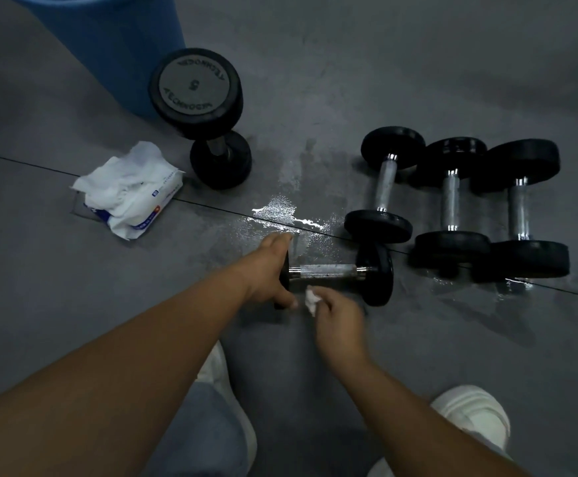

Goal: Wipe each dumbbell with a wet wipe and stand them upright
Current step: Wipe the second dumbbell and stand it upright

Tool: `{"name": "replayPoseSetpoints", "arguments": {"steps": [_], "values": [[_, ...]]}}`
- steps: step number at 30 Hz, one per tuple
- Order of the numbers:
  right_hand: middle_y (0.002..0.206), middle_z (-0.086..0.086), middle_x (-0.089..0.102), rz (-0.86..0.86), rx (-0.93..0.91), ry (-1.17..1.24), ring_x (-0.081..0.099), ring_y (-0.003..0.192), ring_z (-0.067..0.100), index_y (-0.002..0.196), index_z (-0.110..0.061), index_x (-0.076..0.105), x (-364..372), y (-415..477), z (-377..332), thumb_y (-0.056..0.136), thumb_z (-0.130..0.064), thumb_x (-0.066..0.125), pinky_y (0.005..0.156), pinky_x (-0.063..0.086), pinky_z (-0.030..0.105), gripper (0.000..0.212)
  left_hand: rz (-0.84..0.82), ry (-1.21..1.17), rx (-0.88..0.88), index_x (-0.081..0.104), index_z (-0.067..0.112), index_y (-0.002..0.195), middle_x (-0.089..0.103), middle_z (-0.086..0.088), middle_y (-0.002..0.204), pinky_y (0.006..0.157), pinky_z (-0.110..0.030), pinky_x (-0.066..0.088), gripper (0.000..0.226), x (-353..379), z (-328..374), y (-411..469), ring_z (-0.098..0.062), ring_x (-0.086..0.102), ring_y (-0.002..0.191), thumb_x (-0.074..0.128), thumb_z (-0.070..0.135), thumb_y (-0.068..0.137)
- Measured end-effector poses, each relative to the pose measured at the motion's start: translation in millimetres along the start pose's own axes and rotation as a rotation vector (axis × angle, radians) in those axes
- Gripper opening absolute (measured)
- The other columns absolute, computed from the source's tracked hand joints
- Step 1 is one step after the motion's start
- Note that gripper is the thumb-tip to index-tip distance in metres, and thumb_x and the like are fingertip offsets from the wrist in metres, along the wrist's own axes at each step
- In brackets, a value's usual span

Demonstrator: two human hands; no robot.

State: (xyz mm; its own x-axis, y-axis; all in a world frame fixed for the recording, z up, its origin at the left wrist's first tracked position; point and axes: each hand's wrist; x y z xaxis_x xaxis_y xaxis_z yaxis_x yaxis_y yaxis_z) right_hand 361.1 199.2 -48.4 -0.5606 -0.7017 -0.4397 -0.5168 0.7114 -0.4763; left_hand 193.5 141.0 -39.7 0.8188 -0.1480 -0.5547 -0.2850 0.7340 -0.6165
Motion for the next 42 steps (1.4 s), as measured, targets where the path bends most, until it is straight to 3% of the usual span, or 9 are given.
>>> {"name": "replayPoseSetpoints", "arguments": {"steps": [4,8,12,16,18,21,24,28,42], "values": [[0.077,0.019,0.055,-0.032,0.872,1.05,0.057,0.077,0.026,0.076,0.008,0.055,26.1,37.1,-23.9,0.092,0.014,0.026,0.078,0.053,0.03,0.033,-0.007,-0.011,0.024,-0.004,0.017,0.155,-0.008,-0.004,0.163,0.12,-0.036,0.023,0.138,7.1,-3.6,-3.1,-0.024,0.013,0.149,0.092,0.03,0.057],[0.086,0.021,0.063,-0.031,0.919,1.163,0.059,0.098,0.035,0.083,0.008,0.054,10.9,13.0,-43.4,0.087,0.014,0.019,0.111,0.033,0.04,0.036,-0.016,-0.004,0.027,-0.005,0.018,0.156,-0.008,-0.006,0.163,0.12,-0.038,0.023,0.139,4.4,-5.9,-1.4,-0.024,0.012,0.15,0.093,0.031,0.057],[0.07,0.017,0.055,-0.037,0.975,1.102,0.053,0.07,0.027,0.081,0.006,0.052,1.1,21.3,-54.8,0.088,0.013,0.012,0.065,0.035,0.021,0.041,-0.011,0.023,0.037,-0.003,0.018,0.156,-0.007,-0.006,0.163,0.118,-0.038,0.027,0.137,4.8,-2.9,-2.8,-0.025,0.016,0.149,0.092,0.029,0.058],[0.066,0.015,0.061,-0.087,0.818,1.08,0.053,0.058,0.022,0.089,0.001,0.055,-15.4,25.5,-85.3,0.08,0.017,0.02,0.068,0.045,0.019,0.039,0.01,0.018,0.033,-0.002,0.018,0.156,-0.006,-0.006,0.163,0.116,-0.034,0.031,0.134,3.0,0.7,-5.2,-0.025,0.021,0.147,0.091,0.023,0.059],[0.073,0.008,0.064,0.008,0.491,0.81,0.058,0.061,0.019,0.093,-0.003,0.063,-29.3,25.5,-92.9,0.085,0.013,0.031,0.057,0.046,0.012,0.036,0.0,0.025,0.031,-0.002,0.018,0.156,-0.007,-0.005,0.163,0.117,-0.033,0.029,0.134,2.3,-0.2,-4.8,-0.025,0.019,0.148,0.092,0.024,0.06],[0.102,0.001,0.063,0.052,-0.083,-0.348,0.06,0.093,0.018,0.11,-0.01,0.059,-45.2,33.3,-76.8,0.092,-0.001,0.039,0.072,0.04,0.003,0.029,0.002,0.047,0.025,-0.003,0.021,0.156,-0.007,-0.003,0.163,0.116,-0.036,0.03,0.135,2.8,0.5,-4.5,-0.026,0.021,0.147,0.091,0.027,0.059],[0.126,0.014,0.05,-0.234,-0.433,-1.235,0.049,0.117,0.032,0.131,-0.006,0.044,-40.4,24.7,-45.2,0.092,-0.005,0.038,0.103,0.034,0.038,0.039,0.005,0.064,0.025,-0.004,0.022,0.156,-0.009,-0.001,0.163,0.117,-0.04,0.03,0.137,7.6,-1.8,-6.1,-0.028,0.019,0.148,0.091,0.03,0.058],[0.112,0.014,0.06,-0.295,-0.449,-1.277,0.061,0.102,0.034,0.113,-0.006,0.059,-49.7,26.5,-66.4,0.085,0.0,0.049,0.076,0.049,0.038,0.03,0.008,0.081,0.037,0.0,0.021,0.155,-0.004,-0.003,0.162,0.115,-0.04,0.032,0.135,4.7,-2.3,-2.7,-0.029,0.022,0.147,0.091,0.031,0.057],[0.114,0.016,0.059,-0.229,-0.365,-1.678,0.056,0.101,0.033,0.123,-0.002,0.055,-26.9,39.0,-57.0,0.093,-0.004,0.038,0.078,0.041,0.032,0.034,0.018,0.08,0.042,0.005,0.019,0.154,0.002,-0.006,0.161,0.113,-0.04,0.035,0.134,5.6,-5.0,-0.7,-0.028,0.028,0.144,0.092,0.034,0.054]]}}
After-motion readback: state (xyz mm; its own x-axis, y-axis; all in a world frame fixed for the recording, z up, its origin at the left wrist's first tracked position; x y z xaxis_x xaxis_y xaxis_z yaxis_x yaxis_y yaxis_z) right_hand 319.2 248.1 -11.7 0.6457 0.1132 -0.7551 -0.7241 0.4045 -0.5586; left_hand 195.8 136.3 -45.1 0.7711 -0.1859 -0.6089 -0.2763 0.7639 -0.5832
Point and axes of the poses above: each hand's wrist, its own y-axis towards the middle knuckle, its own x-axis out of the palm, z = x × y
